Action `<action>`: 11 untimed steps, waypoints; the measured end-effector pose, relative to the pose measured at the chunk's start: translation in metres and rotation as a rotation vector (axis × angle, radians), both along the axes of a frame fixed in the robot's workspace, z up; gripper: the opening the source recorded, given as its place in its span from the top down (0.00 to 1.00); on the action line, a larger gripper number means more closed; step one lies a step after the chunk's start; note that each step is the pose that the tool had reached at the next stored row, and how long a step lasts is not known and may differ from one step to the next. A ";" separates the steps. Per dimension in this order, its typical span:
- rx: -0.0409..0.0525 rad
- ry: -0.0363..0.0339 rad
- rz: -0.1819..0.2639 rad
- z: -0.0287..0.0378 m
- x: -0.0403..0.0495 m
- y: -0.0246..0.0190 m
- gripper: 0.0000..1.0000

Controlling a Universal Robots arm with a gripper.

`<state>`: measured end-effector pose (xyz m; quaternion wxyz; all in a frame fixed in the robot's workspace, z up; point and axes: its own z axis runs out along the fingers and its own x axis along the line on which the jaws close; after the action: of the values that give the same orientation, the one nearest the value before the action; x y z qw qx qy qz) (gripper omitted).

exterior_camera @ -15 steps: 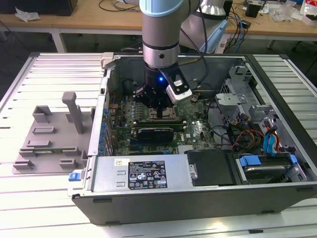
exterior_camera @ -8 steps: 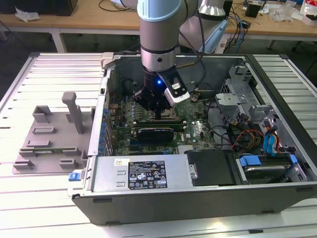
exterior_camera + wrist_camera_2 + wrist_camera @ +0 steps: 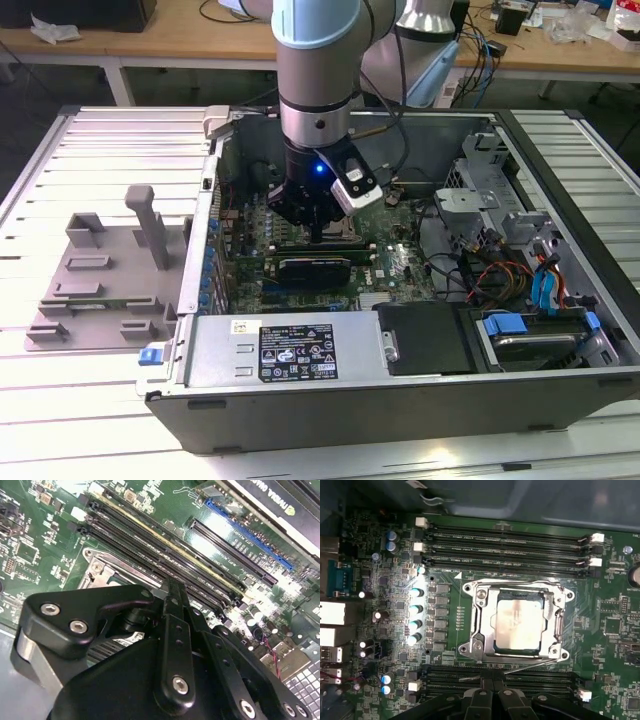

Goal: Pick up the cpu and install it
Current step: 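Install the second cpu locking lever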

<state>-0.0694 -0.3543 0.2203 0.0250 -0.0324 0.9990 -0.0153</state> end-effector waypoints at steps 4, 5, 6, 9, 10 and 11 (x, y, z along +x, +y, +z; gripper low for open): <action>0.0237 -0.0004 0.018 -0.0003 -0.0021 -0.0013 0.89; 0.0320 -0.0005 0.022 -0.0003 -0.0021 -0.0020 0.89; 0.0320 -0.0005 0.022 -0.0004 -0.0021 -0.0020 0.89; 0.0347 -0.0005 0.023 -0.0009 -0.0035 -0.0020 0.89; 0.0347 -0.0006 0.024 -0.0009 -0.0037 -0.0021 0.89; 0.0346 -0.0005 0.024 -0.0009 -0.0042 -0.0028 0.89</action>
<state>-0.0736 -0.3571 0.2194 0.0259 -0.0438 0.9987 0.0023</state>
